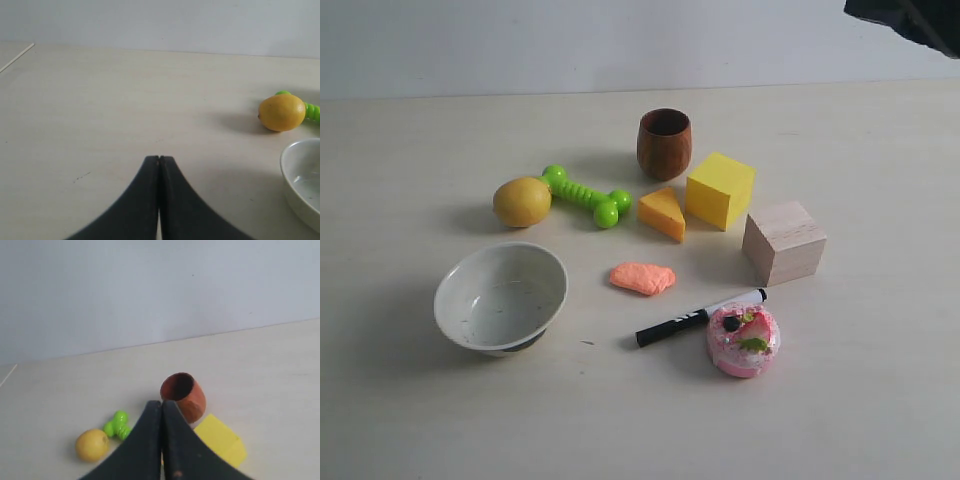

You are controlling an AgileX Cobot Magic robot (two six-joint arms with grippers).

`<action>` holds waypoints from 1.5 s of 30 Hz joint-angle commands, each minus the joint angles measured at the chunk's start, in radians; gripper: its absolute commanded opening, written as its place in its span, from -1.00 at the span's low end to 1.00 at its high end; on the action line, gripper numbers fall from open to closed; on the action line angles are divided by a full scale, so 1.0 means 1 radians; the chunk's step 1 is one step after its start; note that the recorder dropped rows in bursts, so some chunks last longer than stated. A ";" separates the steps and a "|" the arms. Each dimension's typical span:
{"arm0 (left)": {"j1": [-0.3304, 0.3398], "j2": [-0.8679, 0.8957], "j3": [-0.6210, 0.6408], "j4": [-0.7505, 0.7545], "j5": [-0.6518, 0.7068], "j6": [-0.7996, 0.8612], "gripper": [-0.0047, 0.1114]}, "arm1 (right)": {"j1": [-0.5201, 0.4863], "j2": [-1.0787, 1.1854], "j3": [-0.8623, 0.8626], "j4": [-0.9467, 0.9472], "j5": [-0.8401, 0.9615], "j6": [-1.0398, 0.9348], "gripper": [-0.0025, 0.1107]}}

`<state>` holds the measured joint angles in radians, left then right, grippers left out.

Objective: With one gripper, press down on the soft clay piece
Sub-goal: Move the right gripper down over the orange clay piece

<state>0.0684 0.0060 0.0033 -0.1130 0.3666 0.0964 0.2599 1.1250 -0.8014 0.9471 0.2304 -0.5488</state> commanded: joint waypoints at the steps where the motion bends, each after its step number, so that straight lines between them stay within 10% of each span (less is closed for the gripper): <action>1: 0.001 -0.006 -0.003 -0.002 -0.009 0.001 -0.92 | 0.002 0.015 -0.008 0.008 -0.075 0.002 -0.96; 9: 0.001 -0.006 -0.003 -0.002 -0.009 0.001 -0.92 | 0.002 0.111 -0.112 -0.037 0.168 0.015 -0.96; 22: 0.001 -0.006 -0.003 -0.002 -0.009 0.001 -0.92 | 0.193 0.423 -0.362 -0.694 0.397 0.711 -0.96; 45: 0.001 -0.006 -0.003 -0.002 -0.009 0.001 -0.92 | 0.311 0.800 -0.623 -0.782 0.708 1.160 -0.96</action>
<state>0.0684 0.0060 0.0033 -0.1130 0.3666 0.0964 0.5630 1.9095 -1.4144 0.1552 0.9367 0.5729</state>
